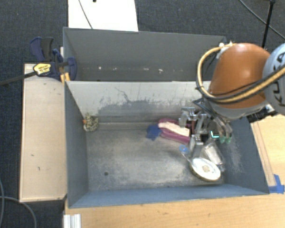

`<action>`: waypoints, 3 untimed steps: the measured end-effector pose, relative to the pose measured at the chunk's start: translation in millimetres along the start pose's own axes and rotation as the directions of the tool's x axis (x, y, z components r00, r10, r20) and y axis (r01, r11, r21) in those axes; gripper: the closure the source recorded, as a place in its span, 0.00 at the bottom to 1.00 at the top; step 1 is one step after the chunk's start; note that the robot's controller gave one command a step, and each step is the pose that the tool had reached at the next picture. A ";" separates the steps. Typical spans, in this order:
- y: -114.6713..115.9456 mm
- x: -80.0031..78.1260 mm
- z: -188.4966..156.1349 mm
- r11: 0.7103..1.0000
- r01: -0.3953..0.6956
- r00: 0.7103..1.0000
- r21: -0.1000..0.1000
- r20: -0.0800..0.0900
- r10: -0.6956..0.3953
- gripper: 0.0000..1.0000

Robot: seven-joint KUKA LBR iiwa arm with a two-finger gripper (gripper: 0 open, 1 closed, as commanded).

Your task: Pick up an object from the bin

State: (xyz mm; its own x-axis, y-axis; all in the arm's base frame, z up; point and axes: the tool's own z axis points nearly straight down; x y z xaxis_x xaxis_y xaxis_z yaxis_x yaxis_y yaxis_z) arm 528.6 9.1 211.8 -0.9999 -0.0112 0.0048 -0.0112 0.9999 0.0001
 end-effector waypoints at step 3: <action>-141.2 40.7 141.4 0.995 0.097 0.995 0.001 0.010 -0.097 0.00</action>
Offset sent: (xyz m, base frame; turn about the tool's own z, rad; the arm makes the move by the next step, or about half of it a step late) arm 0.0025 -0.0815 -0.1343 0.0409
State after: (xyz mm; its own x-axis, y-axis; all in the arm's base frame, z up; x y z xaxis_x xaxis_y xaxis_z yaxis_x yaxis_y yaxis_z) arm 488.9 -132.6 70.6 -0.9942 -0.1077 -0.0055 -0.1077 0.9942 -0.0008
